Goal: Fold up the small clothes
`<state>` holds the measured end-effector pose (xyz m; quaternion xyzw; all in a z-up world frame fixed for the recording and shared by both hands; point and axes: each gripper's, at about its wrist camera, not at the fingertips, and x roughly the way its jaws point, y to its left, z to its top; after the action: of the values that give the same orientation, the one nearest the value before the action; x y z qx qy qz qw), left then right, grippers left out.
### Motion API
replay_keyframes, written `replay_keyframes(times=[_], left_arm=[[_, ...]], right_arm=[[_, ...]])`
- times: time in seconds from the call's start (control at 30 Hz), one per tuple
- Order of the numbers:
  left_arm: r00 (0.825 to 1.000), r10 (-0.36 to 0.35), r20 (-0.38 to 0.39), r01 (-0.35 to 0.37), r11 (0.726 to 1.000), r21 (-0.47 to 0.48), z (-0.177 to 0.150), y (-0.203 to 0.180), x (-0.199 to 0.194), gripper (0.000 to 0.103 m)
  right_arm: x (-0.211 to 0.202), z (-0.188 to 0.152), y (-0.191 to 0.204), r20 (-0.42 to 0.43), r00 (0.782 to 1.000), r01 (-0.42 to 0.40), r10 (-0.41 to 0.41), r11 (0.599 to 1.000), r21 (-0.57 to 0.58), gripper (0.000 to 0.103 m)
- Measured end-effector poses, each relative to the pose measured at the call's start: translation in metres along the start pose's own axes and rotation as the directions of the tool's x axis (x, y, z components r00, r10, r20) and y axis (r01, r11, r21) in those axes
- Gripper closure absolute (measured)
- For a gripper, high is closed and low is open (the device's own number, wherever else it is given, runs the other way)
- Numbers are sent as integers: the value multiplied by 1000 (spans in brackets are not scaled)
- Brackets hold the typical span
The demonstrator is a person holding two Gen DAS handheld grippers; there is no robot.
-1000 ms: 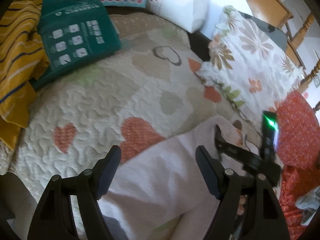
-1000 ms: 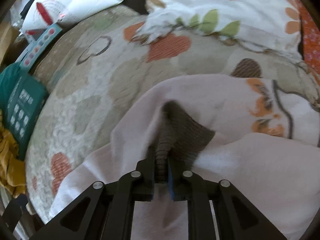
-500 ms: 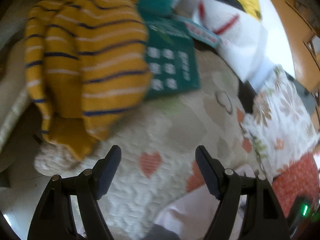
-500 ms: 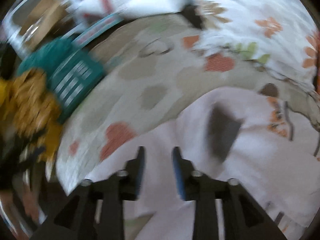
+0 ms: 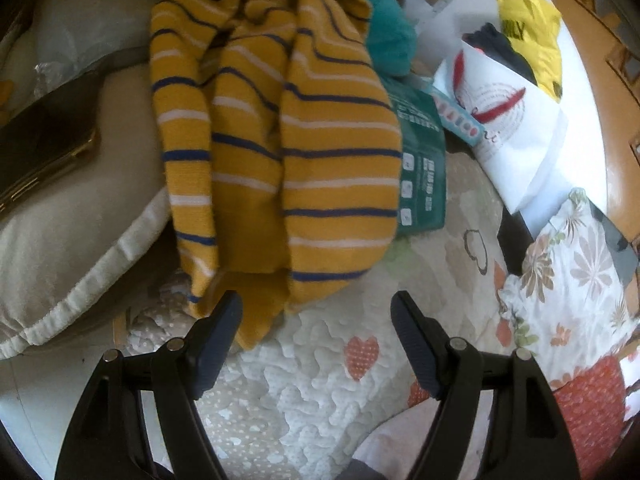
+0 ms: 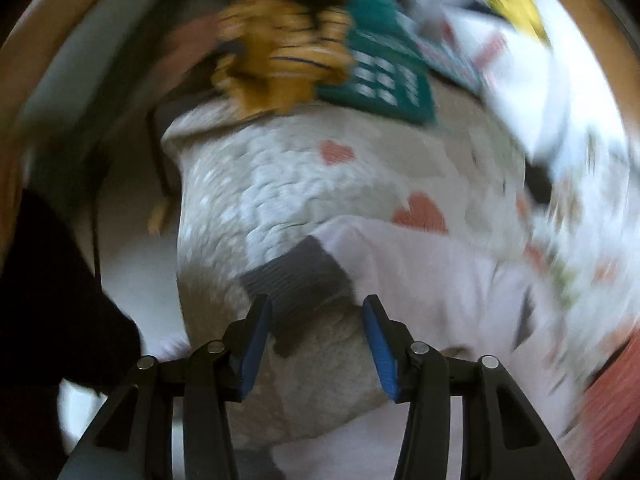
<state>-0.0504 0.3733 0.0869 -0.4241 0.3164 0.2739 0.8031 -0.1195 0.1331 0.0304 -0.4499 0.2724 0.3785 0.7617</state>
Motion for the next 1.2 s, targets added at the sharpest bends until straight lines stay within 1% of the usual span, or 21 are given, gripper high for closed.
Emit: replay_keyframes(times=[0.07,0.1,0.2,0.23,0.3,0.33,0.37,0.43,0.5,0.57,0.6,0.63,0.73,0.77,0.87,0.9,0.97,1.0,1.1,1.2], left_arm=[[1000,-3,-1,3,1000,-12,1,2,0,27],[1000,-5,-1,5,1000,-11,0,2,-1,27],[1000,-5,3,5,1000,1,0,1,-2,27],[1000,-5,5,5,1000,-1,1,2,-3,27],[1000,-3,9,3,1000,-15,2,6,-4,27],[1000,-3,13,3,1000,-27,4,10,-5,27],[1000,-3,16,4,999,-39,5,12,-6,27],[1000,-7,22,8,998,-58,7,18,-7,27],[999,-12,30,14,997,-73,8,22,-10,27],[999,-15,41,19,996,-86,8,25,-13,27],[999,-17,43,21,996,-92,8,26,-13,27],[999,-19,43,23,995,-99,8,27,-13,27],[999,-28,27,30,994,-101,6,29,-11,27],[999,-30,21,32,995,-96,5,27,-10,27],[999,-33,11,33,997,-70,0,20,-7,27],[999,-33,11,33,998,-62,-1,18,-7,27],[999,-35,9,35,998,-46,-3,12,-6,27],[999,-42,5,42,999,-35,-4,9,-5,27],[999,-47,-5,47,999,-6,-8,-2,-3,27],[998,-56,-15,56,998,32,-14,-16,0,27]], right_arm=[[13,0,10,-6,1000,30,-30,998,-62,48],[23,2,11,-16,999,38,-39,997,-71,48],[53,7,6,-49,997,62,-65,997,-50,50],[61,10,3,-66,997,47,-48,999,-26,53],[65,14,-3,-79,997,-7,11,998,55,73],[63,18,-13,-89,995,-30,41,992,119,82],[63,21,-19,-94,994,-44,59,987,155,92],[56,26,-46,-73,990,-92,118,954,286,95],[45,31,-75,-31,991,-108,131,914,391,95],[30,43,-116,24,989,-139,148,845,516,95],[22,49,-132,51,987,-156,155,815,558,95],[12,60,-153,91,984,-178,155,776,605,95],[-23,94,-198,205,968,-245,142,691,680,95],[-34,107,-208,234,964,-258,129,679,687,96],[-58,144,-231,277,958,-250,70,677,692,96],[-62,152,-233,284,957,-251,63,676,693,96],[-74,166,-248,297,955,-241,29,659,713,96],[-79,166,-253,298,954,-235,14,650,722,96],[-92,155,-278,289,956,-202,-50,601,773,96],[-97,122,-311,244,962,-147,-120,523,840,96]])
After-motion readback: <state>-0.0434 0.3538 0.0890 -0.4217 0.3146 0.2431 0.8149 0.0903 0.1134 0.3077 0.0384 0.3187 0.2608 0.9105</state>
